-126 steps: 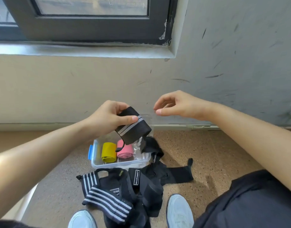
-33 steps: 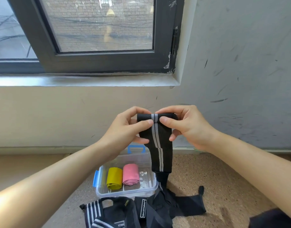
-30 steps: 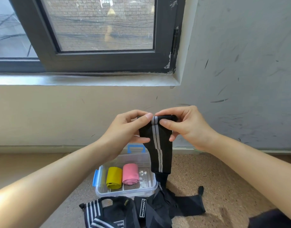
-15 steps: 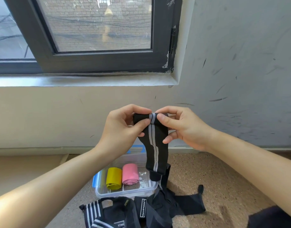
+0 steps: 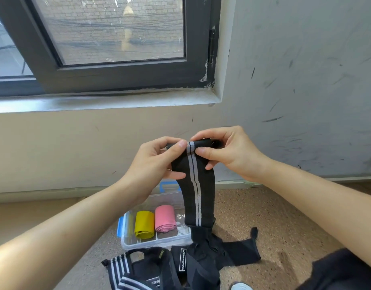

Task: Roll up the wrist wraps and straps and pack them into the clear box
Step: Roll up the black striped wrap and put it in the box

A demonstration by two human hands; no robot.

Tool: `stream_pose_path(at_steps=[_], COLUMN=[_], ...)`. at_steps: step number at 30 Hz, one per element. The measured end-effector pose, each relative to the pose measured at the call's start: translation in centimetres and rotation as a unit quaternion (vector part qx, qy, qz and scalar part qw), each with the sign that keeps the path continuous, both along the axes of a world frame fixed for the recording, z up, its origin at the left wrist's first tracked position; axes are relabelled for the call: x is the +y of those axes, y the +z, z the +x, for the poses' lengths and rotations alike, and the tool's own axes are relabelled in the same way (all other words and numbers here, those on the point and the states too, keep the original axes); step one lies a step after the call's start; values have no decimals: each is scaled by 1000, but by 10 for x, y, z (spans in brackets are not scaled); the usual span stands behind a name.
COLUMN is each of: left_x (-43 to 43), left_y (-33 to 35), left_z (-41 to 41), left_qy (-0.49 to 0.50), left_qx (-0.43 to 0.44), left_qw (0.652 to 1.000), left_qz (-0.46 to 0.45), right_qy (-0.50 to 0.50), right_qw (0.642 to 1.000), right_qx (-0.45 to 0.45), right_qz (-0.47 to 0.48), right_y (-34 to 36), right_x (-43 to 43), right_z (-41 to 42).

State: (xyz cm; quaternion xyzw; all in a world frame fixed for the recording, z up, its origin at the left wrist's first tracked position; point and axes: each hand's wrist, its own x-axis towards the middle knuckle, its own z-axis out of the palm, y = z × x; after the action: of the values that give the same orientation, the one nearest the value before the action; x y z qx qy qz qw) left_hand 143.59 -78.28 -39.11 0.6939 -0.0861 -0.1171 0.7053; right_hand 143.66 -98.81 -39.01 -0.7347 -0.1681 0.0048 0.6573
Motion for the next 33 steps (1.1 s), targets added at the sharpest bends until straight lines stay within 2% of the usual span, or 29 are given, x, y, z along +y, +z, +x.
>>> stream_pose_path(at_steps=[5, 11, 14, 18, 23, 29, 33], left_x=[4, 7, 7, 6, 12, 9, 9], left_y=[-3, -6, -7, -3, 0, -1, 0], left_z=[2, 2, 1, 1, 3, 3, 2], left_qy=[-6, -1, 3, -3, -47, -25, -6], left_qx=[-25, -101, -166, -111, -14, -15, -60], left_qw=[1000, 995, 984, 993, 997, 999, 997], left_qz=[17, 24, 61, 48, 52, 41, 40], right_qy=[12, 52, 47, 32, 6, 4, 25], right_qw=[999, 990, 990, 993, 999, 998, 997], right_qx=[10, 132, 129, 100, 40, -12, 43], right_qz=[-42, 10, 36, 48, -15, -59, -52], right_y=[-1, 1, -1, 3, 3, 0, 3], right_x=[-3, -6, -2, -3, -5, 0, -5], right_z=[0, -1, 1, 1, 1, 2, 1])
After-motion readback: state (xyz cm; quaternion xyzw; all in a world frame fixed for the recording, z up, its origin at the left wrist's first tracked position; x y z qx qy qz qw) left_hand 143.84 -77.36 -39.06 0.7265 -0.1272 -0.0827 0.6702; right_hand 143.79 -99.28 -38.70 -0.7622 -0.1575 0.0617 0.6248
